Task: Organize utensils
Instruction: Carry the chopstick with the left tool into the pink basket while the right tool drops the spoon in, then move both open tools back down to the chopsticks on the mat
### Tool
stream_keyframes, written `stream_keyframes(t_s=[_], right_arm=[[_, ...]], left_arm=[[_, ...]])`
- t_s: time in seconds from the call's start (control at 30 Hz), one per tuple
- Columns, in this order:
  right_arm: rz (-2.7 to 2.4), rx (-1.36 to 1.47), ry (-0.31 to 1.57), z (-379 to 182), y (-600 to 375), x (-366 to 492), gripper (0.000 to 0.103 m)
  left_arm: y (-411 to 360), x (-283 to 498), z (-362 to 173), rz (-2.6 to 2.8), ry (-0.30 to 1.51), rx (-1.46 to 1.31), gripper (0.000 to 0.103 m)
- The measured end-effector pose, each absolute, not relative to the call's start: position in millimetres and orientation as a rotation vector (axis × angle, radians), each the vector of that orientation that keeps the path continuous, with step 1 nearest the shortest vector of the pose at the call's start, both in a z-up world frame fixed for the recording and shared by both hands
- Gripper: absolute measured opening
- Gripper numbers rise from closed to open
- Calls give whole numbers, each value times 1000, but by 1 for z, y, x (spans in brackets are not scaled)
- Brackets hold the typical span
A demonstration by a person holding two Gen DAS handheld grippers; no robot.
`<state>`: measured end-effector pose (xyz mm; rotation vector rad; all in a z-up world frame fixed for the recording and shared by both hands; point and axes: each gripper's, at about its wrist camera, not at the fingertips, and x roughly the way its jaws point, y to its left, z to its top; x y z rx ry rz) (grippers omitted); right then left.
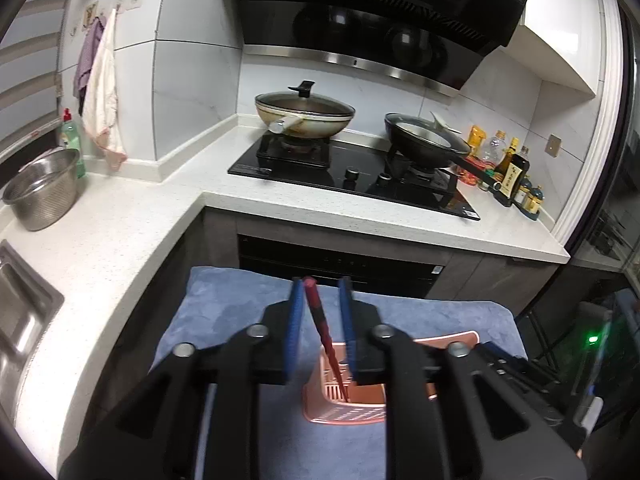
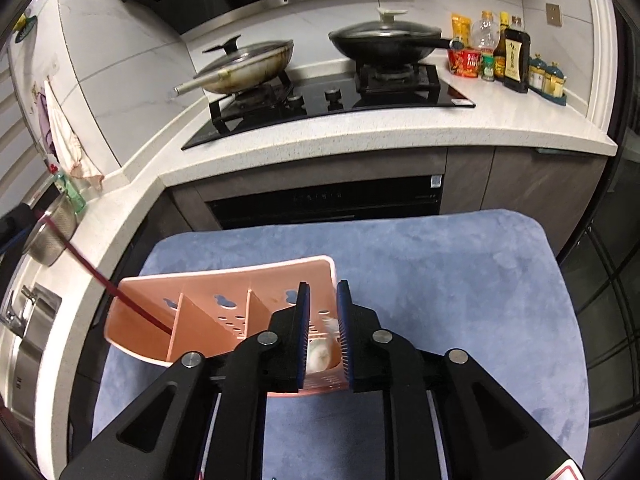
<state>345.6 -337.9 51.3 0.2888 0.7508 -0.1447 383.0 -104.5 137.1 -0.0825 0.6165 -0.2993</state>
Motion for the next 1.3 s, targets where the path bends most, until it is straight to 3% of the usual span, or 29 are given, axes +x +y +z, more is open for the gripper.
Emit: stream_keyframes(t_s=[0.13,0.2,0.43,0.87,1.3], right_arm=[[-143,293,714,69,-337,322,21],[-138,299,697,76,-336,306,27],[-124,317,689,78,-324,223,30],[-170,218,868,-13,-270,72,31],[-134,223,982,-72,-237,28,31]], left_arm=[[-96,368,147,-292,597,-95,38],[-91,356,150,-289,588,-90,39],[-64,295,134,-273,615,-66,40],[-11,169,17,-221,836,-7,40],[-1,107,-48,-238,988,9,40]])
